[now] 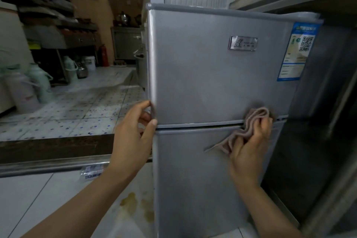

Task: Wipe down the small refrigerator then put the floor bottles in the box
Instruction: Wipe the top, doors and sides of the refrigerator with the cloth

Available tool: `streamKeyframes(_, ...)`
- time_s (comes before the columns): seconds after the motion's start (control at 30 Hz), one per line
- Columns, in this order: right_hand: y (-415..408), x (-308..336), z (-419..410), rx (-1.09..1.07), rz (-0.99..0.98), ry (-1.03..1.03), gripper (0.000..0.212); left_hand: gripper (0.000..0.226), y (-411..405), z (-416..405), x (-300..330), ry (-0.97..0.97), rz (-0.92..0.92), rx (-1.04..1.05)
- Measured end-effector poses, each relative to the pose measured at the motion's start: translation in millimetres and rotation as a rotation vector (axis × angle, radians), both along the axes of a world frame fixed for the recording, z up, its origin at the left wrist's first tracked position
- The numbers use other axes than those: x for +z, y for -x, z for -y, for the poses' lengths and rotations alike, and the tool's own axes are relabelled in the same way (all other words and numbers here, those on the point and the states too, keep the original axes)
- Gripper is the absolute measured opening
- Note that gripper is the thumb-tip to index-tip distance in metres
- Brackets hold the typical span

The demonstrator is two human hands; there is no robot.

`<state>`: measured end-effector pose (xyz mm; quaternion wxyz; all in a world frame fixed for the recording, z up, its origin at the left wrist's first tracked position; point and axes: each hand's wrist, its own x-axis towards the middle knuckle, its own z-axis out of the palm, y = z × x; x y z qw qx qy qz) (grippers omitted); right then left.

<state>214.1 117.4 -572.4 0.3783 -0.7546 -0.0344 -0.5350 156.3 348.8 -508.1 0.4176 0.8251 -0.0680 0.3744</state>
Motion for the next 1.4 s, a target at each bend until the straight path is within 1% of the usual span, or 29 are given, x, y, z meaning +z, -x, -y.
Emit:
streamKeyframes(0.03,1.1,0.6,-7.0,0.007,0.019,-0.055,0.046,0.038,-0.2,-0.2,-0.5,0.004,0.006,-0.003)
streamKeyframes(0.1,6.4,-2.3,-31.1,0.045,0.104,-0.054,0.037,0.038,-0.4,-1.0,-1.1,0.01,0.01,-0.011)
streamKeyframes(0.17,15.9,-9.5,-60.3,0.146,0.19,0.064,0.027,0.038,-0.8,-2.0,-0.6,0.015,0.004,-0.014)
streamKeyframes(0.23,21.4,-14.0,-71.2,0.188,0.262,0.214,0.021,0.038,-0.3,-3.4,0.3,0.018,-0.008,-0.021)
streamKeyframes(0.3,16.9,-11.1,-56.2,0.146,0.287,0.303,0.019,0.04,-0.2,-5.0,1.2,0.014,-0.01,-0.03)
streamKeyframes(0.4,11.9,-11.0,-24.5,0.025,0.263,0.399,0.031,0.042,0.9,-4.7,0.8,0.008,-0.01,-0.029)
streamKeyframes(0.43,11.3,-12.6,-19.9,0.003,0.256,0.42,0.029,0.042,1.0,-4.3,0.7,0.005,-0.011,-0.023)
streamKeyframes(0.5,9.8,-16.8,-16.4,-0.039,0.241,0.41,0.023,0.043,1.1,-5.2,-1.0,0.004,-0.017,-0.016)
streamKeyframes(0.53,7.5,-18.4,-12.8,-0.072,0.231,0.356,0.023,0.044,1.6,-6.6,-1.5,0.0,-0.021,-0.02)
streamKeyframes(0.6,0.7,-15.2,3.2,-0.158,0.181,0.182,0.027,0.047,2.5,-9.9,-0.8,-0.029,-0.027,-0.048)
streamKeyframes(0.63,-2.2,-13.4,12.3,-0.205,0.157,0.129,0.027,0.047,2.4,-11.2,-0.3,-0.045,-0.024,-0.058)
streamKeyframes(0.67,-3.7,-11.9,20.0,-0.238,0.139,0.123,0.027,0.047,2.0,-11.8,0.1,-0.057,-0.017,-0.059)
streamKeyframes(0.77,2.3,-7.0,14.9,-0.237,0.12,0.181,0.025,0.046,-0.8,-9.0,-1.3,-0.036,-0.001,-0.024)
streamKeyframes(0.87,12.0,-8.2,-18.3,-0.154,0.182,0.247,0.024,0.047,0.1,-6.6,-2.4,0.006,-0.006,-0.018)
streamKeyframes(0.97,17.2,-7.3,-44.2,-0.109,0.229,0.214,0.023,0.047,1.8,-6.8,0.4,-0.01,-0.019,-0.035)
streamKeyframes(1.0,19.7,-6.4,-52.3,-0.1,0.236,0.233,0.024,0.048,2.7,-6.8,1.0,-0.015,-0.018,-0.036)
streamKeyframes(1.13,28.0,-2.8,-83.7,-0.074,0.3,0.419,0.02,0.048,4.8,-7.9,1.5,0.001,-0.033,-0.039)
streamKeyframes(1.2,27.4,-0.1,-79.3,-0.091,0.302,0.491,0.018,0.045,4.3,-10.8,1.8,0.032,-0.051,-0.061)
streamKeyframes(1.27,25.5,-1.8,-54.0,-0.131,0.279,0.529,0.02,0.042,4.4,-12.8,2.0,0.053,-0.053,-0.076)
streamKeyframes(1.4,20.6,-1.0,3.3,-0.261,0.105,0.376,0.02,0.04,4.6,-8.2,0.4,0.081,-0.028,-0.071)
